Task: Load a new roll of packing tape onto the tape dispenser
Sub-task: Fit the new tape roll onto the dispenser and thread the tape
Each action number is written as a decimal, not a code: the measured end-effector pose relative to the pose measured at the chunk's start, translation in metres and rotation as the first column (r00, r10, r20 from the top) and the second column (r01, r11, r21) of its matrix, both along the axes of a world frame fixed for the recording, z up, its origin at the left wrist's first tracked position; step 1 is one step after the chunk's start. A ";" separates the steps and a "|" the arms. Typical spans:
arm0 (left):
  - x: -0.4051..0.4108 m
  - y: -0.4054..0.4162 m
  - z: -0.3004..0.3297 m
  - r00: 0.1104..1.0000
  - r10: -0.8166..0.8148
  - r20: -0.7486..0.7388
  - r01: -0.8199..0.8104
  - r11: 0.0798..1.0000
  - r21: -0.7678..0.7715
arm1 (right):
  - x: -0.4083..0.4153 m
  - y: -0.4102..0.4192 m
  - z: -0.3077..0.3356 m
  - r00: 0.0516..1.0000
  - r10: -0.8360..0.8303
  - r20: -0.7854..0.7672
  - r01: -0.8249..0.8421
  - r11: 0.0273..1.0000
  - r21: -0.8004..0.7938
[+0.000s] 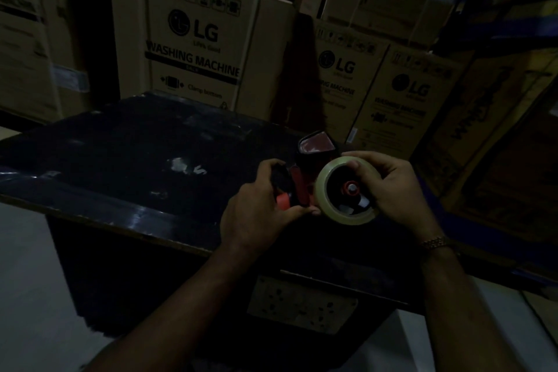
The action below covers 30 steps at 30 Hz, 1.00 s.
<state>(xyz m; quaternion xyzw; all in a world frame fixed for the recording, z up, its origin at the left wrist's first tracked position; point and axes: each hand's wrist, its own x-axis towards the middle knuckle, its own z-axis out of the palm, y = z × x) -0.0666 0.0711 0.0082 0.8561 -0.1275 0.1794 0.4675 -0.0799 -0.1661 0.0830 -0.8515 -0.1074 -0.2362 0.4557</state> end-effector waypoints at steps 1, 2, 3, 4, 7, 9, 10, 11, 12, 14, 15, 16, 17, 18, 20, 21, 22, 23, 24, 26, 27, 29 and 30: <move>0.000 0.000 0.000 1.000 0.002 0.000 -0.002 1.000 -0.016 | 0.000 0.001 -0.002 0.999 -0.025 0.021 0.024 0.999 0.031; 0.000 0.001 0.000 1.000 0.007 0.003 -0.007 1.000 -0.030 | -0.001 0.003 -0.005 0.998 -0.054 0.039 0.051 0.997 0.060; 0.001 0.001 0.000 1.000 0.010 0.005 -0.010 0.999 -0.043 | -0.001 0.005 -0.008 0.995 -0.082 0.054 0.077 0.993 0.086; 0.002 0.001 0.000 1.000 0.013 0.005 -0.012 0.999 -0.050 | -0.001 0.007 -0.010 0.992 -0.108 0.067 0.100 0.989 0.108; 0.003 0.000 0.000 1.000 0.022 0.015 -0.022 0.999 -0.035 | -0.003 0.010 -0.015 0.985 -0.148 0.085 0.135 0.980 0.143; 0.002 -0.001 -0.001 0.999 0.036 0.020 -0.035 0.999 -0.016 | -0.003 0.010 -0.017 0.984 -0.157 0.083 0.143 0.978 0.150; 0.002 -0.001 -0.001 0.999 0.038 0.020 -0.038 0.999 -0.008 | -0.003 0.009 -0.018 0.984 -0.162 0.079 0.149 0.977 0.152; 0.002 -0.001 -0.001 0.999 0.037 0.021 -0.037 0.999 -0.003 | -0.002 0.008 -0.018 0.983 -0.169 0.074 0.156 0.976 0.150; 0.001 -0.002 -0.001 0.999 0.036 0.021 -0.036 0.999 0.003 | -0.003 0.008 -0.019 0.982 -0.175 0.072 0.163 0.976 0.146; 0.001 -0.002 0.000 1.000 0.026 0.012 -0.027 1.000 0.012 | -0.003 0.008 -0.019 0.979 -0.194 0.067 0.184 0.974 0.134; 0.000 -0.002 0.000 1.000 0.022 0.001 -0.023 1.000 0.019 | -0.003 0.008 -0.020 0.977 -0.204 0.061 0.195 0.972 0.130; 0.000 -0.002 0.001 1.000 0.022 -0.013 -0.022 0.999 0.027 | -0.004 0.008 -0.019 0.976 -0.214 0.049 0.206 0.970 0.128; 0.000 -0.002 0.001 0.999 0.024 -0.023 -0.023 0.999 0.033 | -0.006 0.009 -0.019 0.973 -0.226 0.036 0.221 0.968 0.123; 0.000 -0.002 0.001 0.999 0.028 -0.030 -0.027 0.999 0.039 | -0.007 0.011 -0.018 0.969 -0.247 0.027 0.243 0.964 0.106; 0.000 -0.002 0.001 0.999 0.029 -0.031 -0.027 0.998 0.056 | -0.011 0.017 -0.014 0.937 -0.341 0.072 0.341 0.940 0.016; -0.001 -0.003 0.001 0.999 0.026 -0.029 -0.024 0.997 0.071 | -0.014 0.021 -0.011 0.911 -0.390 0.135 0.398 0.917 -0.039; -0.001 -0.003 0.002 0.999 0.022 -0.027 -0.020 0.996 0.087 | -0.016 0.027 -0.006 0.887 -0.409 0.214 0.434 0.897 -0.083; -0.001 -0.003 0.002 1.000 0.016 -0.025 -0.013 0.995 0.103 | -0.019 0.033 0.000 0.872 -0.395 0.290 0.443 0.888 -0.122; -0.002 -0.004 0.002 1.000 0.009 -0.023 -0.006 0.993 0.119 | -0.022 0.039 0.007 0.868 -0.355 0.347 0.432 0.884 -0.178; -0.003 -0.004 0.003 1.000 0.002 -0.015 0.001 0.988 0.156 | -0.025 0.049 0.022 0.894 -0.245 0.376 0.388 0.843 -0.373; -0.004 -0.005 0.003 1.000 -0.002 -0.013 0.004 0.986 0.168 | -0.025 0.053 0.029 0.918 -0.198 0.345 0.356 0.796 -0.489; -0.005 -0.005 0.003 1.000 -0.009 -0.010 0.010 0.984 0.176 | -0.025 0.062 0.039 0.954 -0.165 0.251 0.296 0.655 -0.695; -0.005 -0.004 0.003 1.000 -0.010 -0.010 0.012 0.984 0.177 | -0.025 0.067 0.042 0.960 -0.174 0.218 0.279 0.575 -0.769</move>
